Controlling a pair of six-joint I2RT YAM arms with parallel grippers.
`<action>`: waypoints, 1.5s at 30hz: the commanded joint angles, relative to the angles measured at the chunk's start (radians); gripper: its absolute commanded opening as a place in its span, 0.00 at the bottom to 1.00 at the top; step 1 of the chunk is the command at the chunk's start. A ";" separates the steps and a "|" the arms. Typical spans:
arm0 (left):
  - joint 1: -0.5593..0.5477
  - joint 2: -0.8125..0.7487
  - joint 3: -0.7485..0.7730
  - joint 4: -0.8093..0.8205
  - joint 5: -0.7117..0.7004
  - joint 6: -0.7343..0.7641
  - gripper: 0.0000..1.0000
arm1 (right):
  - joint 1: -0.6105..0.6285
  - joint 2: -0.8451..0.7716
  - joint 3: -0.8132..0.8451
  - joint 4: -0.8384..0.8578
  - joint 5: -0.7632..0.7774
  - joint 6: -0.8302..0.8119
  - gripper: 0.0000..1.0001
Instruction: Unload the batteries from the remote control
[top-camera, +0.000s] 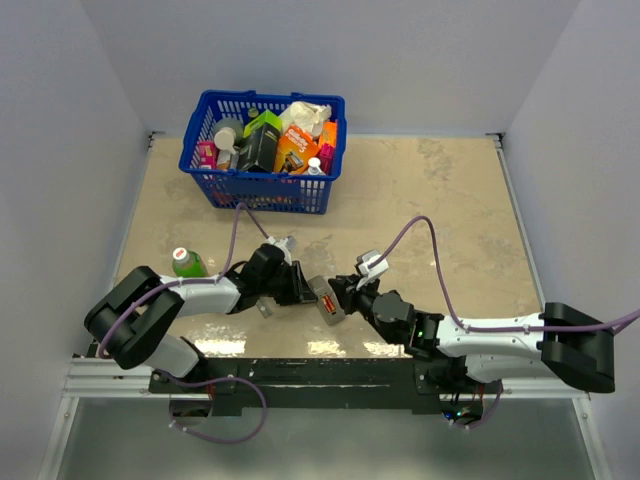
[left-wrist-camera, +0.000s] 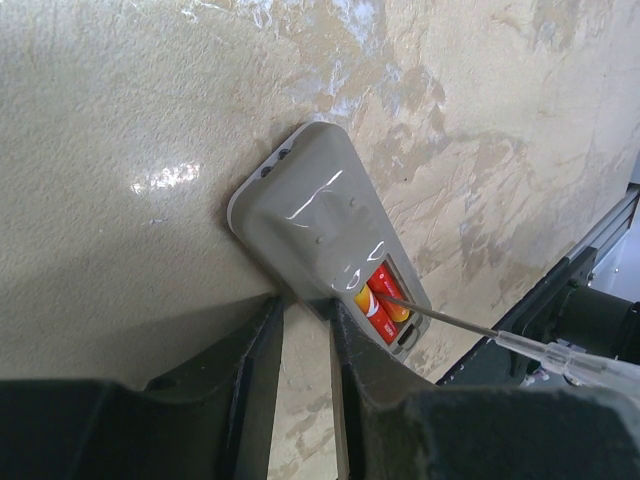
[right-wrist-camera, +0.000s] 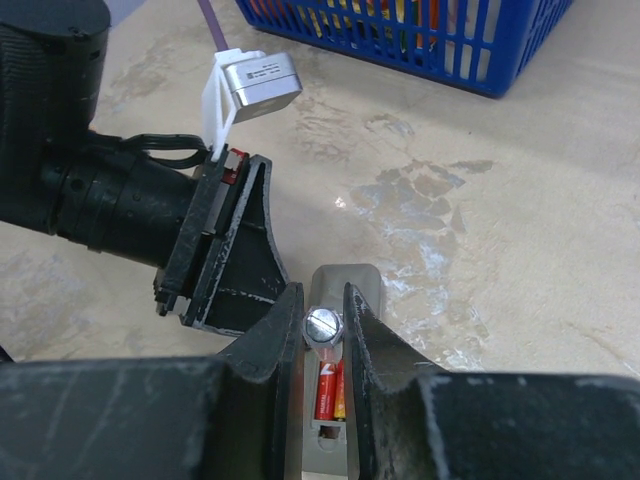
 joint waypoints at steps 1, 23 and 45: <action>-0.002 0.010 0.013 0.017 0.008 0.012 0.31 | 0.073 0.085 -0.015 -0.038 -0.107 0.054 0.00; -0.005 -0.007 0.000 -0.022 -0.054 0.020 0.30 | -0.010 0.037 -0.052 -0.298 -0.151 0.390 0.00; -0.012 -0.002 -0.011 -0.010 -0.049 0.006 0.29 | -0.297 0.100 -0.142 -0.066 -0.386 0.388 0.00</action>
